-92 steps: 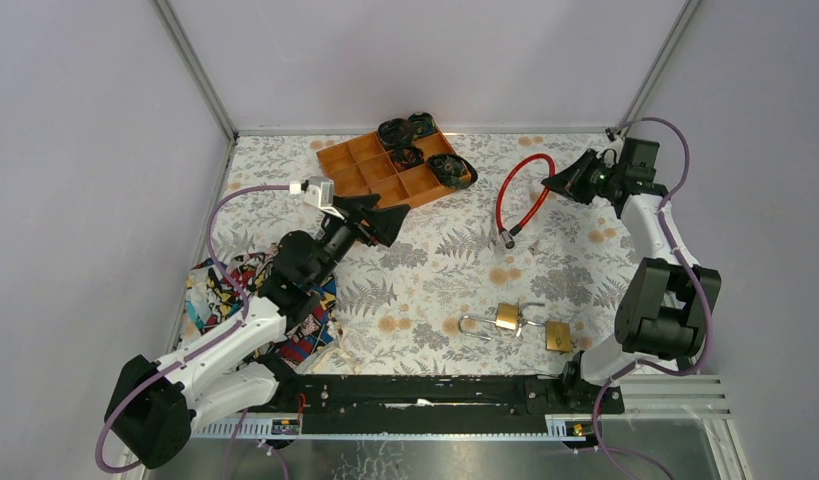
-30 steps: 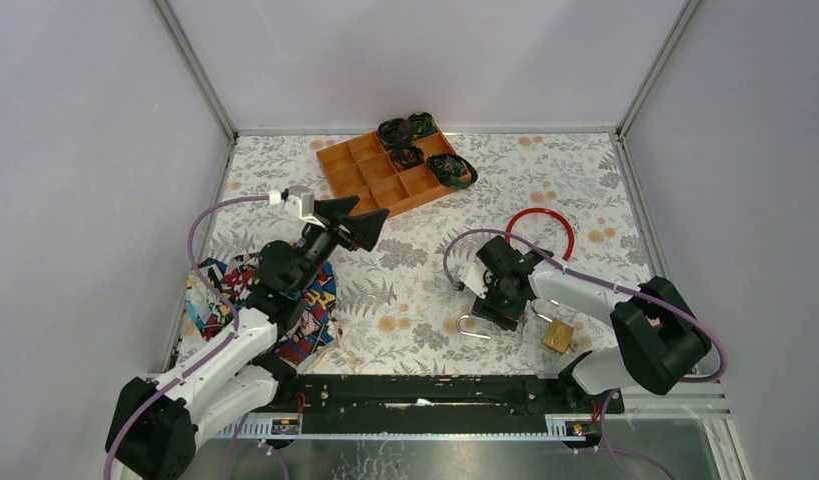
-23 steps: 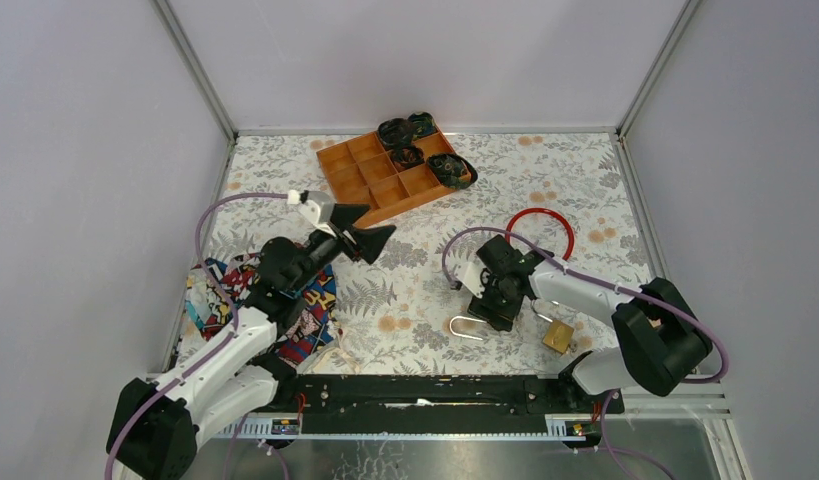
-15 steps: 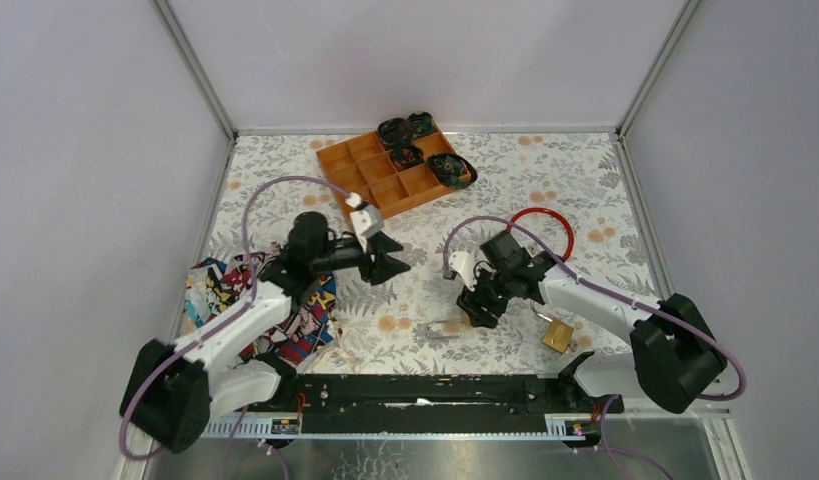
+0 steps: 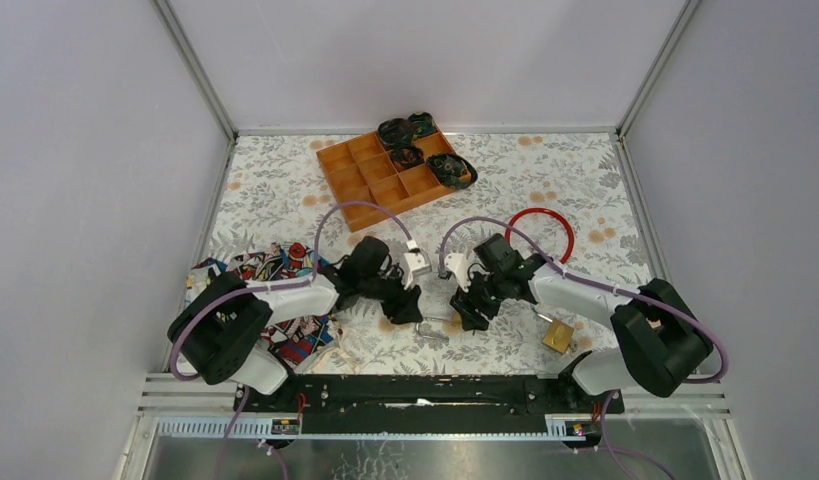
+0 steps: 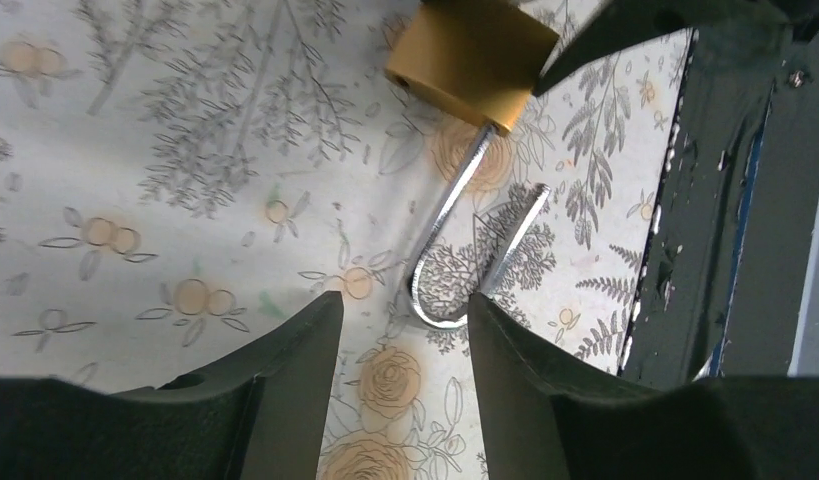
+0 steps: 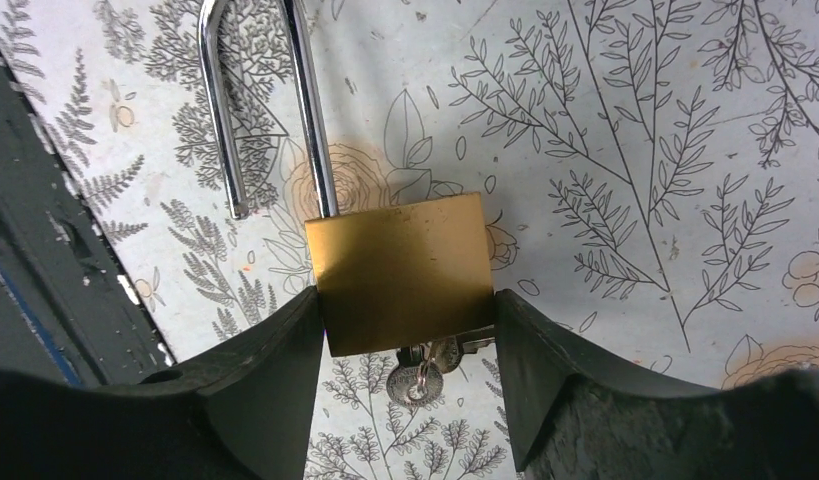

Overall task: Lock with the key
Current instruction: Pick up the lock from the center of the board, then lock the lock.

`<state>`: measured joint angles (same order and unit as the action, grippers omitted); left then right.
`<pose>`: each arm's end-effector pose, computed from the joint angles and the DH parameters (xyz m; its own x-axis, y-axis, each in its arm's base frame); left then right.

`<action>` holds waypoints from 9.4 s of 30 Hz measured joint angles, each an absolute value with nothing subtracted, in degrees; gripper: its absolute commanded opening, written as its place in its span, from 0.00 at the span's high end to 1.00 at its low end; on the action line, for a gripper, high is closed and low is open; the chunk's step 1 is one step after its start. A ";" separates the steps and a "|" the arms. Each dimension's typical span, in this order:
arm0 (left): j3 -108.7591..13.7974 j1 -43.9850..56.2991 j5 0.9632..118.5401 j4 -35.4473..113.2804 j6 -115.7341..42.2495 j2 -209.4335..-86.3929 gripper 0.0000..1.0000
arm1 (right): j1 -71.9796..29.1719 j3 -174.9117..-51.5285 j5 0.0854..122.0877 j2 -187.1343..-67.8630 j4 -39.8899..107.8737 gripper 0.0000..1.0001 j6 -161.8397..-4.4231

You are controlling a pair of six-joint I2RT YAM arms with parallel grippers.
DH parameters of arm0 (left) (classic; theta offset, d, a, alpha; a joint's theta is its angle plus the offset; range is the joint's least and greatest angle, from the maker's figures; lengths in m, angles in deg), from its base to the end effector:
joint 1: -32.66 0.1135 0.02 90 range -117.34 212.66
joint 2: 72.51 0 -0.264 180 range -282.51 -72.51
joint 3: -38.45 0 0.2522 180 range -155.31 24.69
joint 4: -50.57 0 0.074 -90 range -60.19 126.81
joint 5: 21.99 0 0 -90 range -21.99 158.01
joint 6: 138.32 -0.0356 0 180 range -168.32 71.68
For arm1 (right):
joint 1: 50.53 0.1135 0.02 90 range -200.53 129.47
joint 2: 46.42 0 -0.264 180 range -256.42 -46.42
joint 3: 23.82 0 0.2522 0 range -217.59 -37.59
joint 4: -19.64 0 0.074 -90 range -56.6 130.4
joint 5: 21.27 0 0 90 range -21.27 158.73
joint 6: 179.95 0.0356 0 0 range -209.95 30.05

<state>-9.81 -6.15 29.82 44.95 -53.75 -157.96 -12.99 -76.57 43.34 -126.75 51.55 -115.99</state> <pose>0.2003 -0.1894 0.1549 -0.4471 0.4551 -0.7701 0.8923 0.2864 -0.3489 0.1914 0.1663 0.1655 -0.2964 -0.7279 -0.6183 -0.9496 0.2940 0.1090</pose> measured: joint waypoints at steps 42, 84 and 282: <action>0.07 -0.34 40.13 53.35 -34.63 -149.74 0.38 | -2.52 -89.33 61.02 -139.98 56.07 0.83 -113.56; -7.65 -3.64 12.90 52.06 -78.54 -166.85 1.00 | -12.86 -86.40 33.51 -137.59 58.70 0.70 -106.17; -46.71 -1.41 10.12 70.16 -21.65 -145.96 0.67 | -34.76 -112.96 0.06 -109.88 16.84 1.00 -73.15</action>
<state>-46.71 -1.41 10.12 70.16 -21.65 -145.96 -34.76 -112.96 0.06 -109.88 16.84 -73.15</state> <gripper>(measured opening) 0.324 0.259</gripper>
